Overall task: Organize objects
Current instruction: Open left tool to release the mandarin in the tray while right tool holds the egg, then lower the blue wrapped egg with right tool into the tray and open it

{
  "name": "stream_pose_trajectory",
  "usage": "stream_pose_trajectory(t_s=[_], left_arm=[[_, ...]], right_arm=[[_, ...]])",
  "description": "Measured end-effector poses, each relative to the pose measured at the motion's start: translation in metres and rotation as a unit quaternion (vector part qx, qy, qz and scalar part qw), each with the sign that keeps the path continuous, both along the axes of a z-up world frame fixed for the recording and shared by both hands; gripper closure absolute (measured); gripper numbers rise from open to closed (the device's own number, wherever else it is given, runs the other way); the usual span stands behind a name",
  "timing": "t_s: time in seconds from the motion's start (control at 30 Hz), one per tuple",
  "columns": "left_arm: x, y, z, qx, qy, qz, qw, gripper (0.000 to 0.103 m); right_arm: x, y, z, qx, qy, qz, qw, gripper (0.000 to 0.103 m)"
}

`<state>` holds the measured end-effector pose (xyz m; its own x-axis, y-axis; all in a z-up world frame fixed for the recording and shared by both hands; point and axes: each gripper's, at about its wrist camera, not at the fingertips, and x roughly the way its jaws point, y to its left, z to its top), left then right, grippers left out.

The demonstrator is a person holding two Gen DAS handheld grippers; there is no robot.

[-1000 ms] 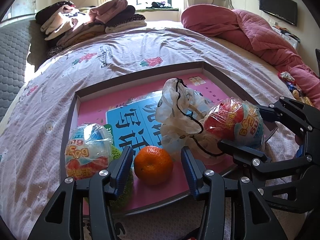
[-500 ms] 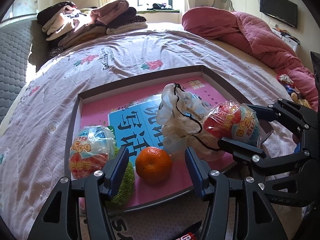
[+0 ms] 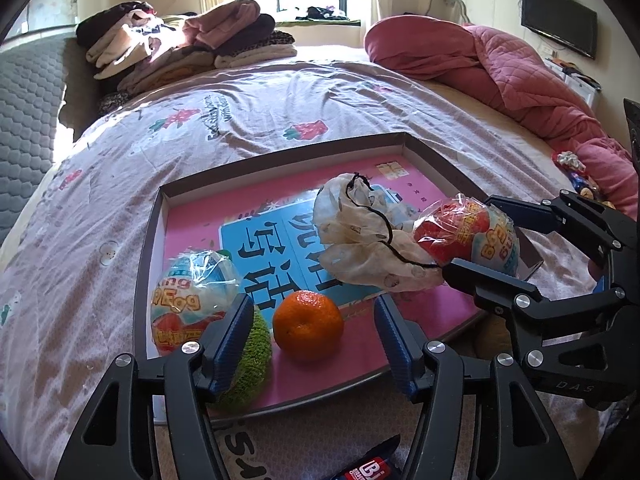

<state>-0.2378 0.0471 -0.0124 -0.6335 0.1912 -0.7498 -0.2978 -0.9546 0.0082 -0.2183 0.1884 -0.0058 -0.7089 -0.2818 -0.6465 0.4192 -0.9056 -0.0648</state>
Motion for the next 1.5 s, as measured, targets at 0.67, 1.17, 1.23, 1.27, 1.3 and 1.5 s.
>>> stream_pose_trajectory(t_s=[0.67, 1.17, 1.23, 1.27, 1.3, 1.5], left_arm=[[0.003, -0.002, 0.004, 0.001, 0.003, 0.004, 1.0000, 0.038], [0.005, -0.005, 0.010, 0.003, 0.007, 0.009, 0.9999, 0.038], [0.005, -0.005, 0.012, 0.004, 0.009, 0.010, 0.9999, 0.038], [0.005, -0.005, 0.013, 0.005, 0.010, 0.011, 0.9999, 0.038], [0.006, -0.005, 0.014, 0.005, 0.011, 0.011, 0.9999, 0.038], [0.008, -0.008, 0.018, 0.009, 0.015, 0.017, 0.9997, 0.038]], right_arm=[[0.001, -0.009, -0.007, 0.016, -0.005, 0.012, 1.000, 0.038], [0.003, -0.007, -0.002, 0.018, 0.010, 0.006, 1.000, 0.038], [0.003, -0.006, -0.001, 0.016, 0.010, 0.003, 1.000, 0.038], [0.003, -0.005, -0.001, 0.016, 0.011, 0.001, 1.000, 0.038], [0.003, -0.005, 0.000, 0.015, 0.012, -0.001, 1.000, 0.038], [0.005, -0.003, 0.006, 0.012, 0.018, -0.003, 1.000, 0.038]])
